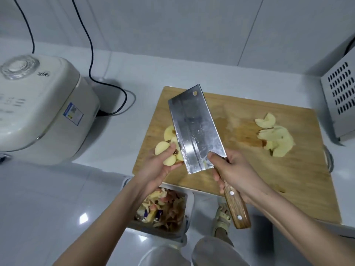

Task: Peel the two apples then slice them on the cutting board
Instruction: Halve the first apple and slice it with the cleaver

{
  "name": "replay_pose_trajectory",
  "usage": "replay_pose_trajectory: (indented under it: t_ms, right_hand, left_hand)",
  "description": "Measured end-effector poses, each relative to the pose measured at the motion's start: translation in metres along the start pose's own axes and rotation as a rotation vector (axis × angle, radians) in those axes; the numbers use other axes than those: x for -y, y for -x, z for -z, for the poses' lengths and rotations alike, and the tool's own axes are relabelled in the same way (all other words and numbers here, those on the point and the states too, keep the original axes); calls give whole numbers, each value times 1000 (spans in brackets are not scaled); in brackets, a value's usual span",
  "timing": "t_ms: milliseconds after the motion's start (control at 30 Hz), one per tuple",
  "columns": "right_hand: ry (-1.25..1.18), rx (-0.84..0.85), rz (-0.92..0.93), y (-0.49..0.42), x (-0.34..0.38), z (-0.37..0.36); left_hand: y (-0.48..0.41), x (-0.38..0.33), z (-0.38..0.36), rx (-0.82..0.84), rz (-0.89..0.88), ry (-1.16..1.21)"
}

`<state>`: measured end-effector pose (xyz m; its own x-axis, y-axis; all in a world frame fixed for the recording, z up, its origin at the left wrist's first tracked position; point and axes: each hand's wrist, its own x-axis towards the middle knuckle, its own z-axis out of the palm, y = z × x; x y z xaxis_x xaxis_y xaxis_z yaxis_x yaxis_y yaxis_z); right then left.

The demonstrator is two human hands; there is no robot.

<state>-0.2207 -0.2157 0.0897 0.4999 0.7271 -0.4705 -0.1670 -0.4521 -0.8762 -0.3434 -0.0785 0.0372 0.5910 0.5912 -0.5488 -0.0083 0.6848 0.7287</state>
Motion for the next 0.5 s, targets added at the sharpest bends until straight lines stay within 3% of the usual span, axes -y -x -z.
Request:
replay_pose_trajectory:
  t_ms: [200,400,500]
  right_hand:
    - [34,-21,-21,9,0,-25]
    - [7,-98,7,15,0,-39]
    - [43,-62,2,16,3,-36]
  left_hand:
    - [2,-10,20,69,-1,-140]
    - [3,-1,9,-37,-31,-8]
    - [5,-4,7,19,-9,-94]
